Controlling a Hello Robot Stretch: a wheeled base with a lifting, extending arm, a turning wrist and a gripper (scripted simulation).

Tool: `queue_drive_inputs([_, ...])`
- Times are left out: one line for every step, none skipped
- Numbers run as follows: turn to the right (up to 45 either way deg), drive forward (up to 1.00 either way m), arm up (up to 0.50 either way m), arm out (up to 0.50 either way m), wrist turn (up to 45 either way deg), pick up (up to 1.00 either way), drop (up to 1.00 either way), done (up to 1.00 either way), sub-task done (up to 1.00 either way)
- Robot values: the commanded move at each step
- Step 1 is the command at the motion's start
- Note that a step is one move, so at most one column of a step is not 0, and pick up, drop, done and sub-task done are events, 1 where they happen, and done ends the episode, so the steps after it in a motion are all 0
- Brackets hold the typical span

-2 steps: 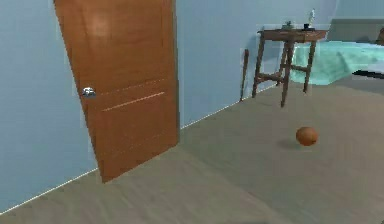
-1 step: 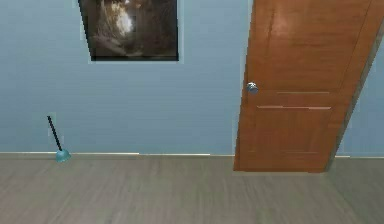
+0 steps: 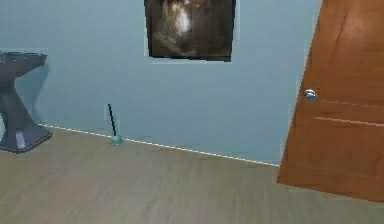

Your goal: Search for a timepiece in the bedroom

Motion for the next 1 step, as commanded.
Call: queue_drive_inputs([0.0, 0.15, 0.00, 0.00, 0.0, 0.00, 0.00, 0.00, 0.00])
